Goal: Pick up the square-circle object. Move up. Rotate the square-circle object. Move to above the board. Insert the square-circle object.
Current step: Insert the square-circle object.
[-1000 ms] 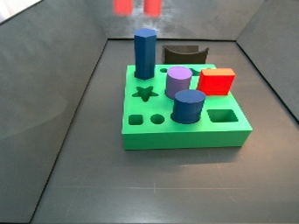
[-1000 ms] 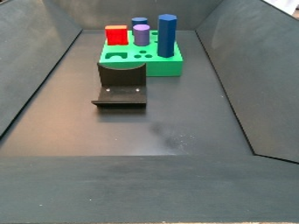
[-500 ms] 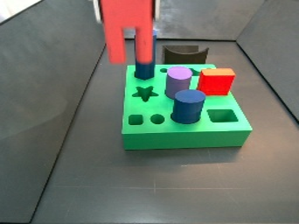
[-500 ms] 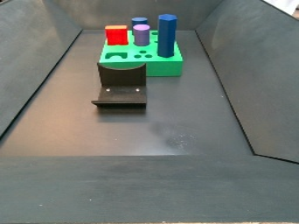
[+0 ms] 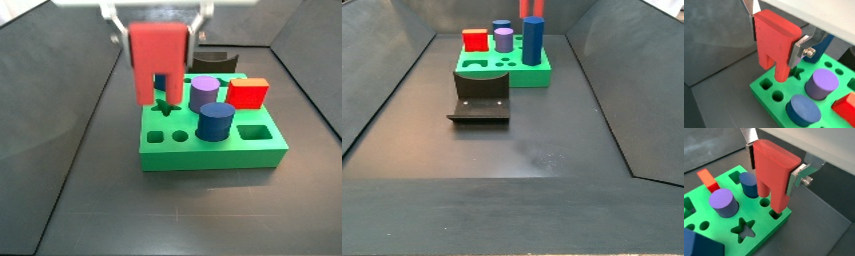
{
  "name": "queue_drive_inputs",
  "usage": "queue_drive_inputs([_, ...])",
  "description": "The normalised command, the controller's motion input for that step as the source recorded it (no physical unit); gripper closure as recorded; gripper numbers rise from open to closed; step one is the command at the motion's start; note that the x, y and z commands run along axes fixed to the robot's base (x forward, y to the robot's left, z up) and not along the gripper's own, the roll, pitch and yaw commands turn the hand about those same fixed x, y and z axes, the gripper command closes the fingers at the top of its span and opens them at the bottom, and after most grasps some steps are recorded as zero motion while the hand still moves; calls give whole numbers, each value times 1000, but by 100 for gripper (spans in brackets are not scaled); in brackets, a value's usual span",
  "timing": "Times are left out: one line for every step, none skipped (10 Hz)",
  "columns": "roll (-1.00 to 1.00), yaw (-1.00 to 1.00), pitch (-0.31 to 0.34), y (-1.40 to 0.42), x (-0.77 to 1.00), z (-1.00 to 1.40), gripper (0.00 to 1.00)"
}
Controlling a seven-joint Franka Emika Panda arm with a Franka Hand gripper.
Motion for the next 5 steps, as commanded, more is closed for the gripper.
queue_drive_inputs([7,0,20,-6,131,-603,100])
queue_drive_inputs([14,0,0,0,9,-560,100])
queue_drive_inputs([7,0,0,-54,49,-557,100])
queue_drive_inputs([64,0,0,-80,69,-511,100])
queue_drive_inputs([120,0,0,-89,0,-346,100])
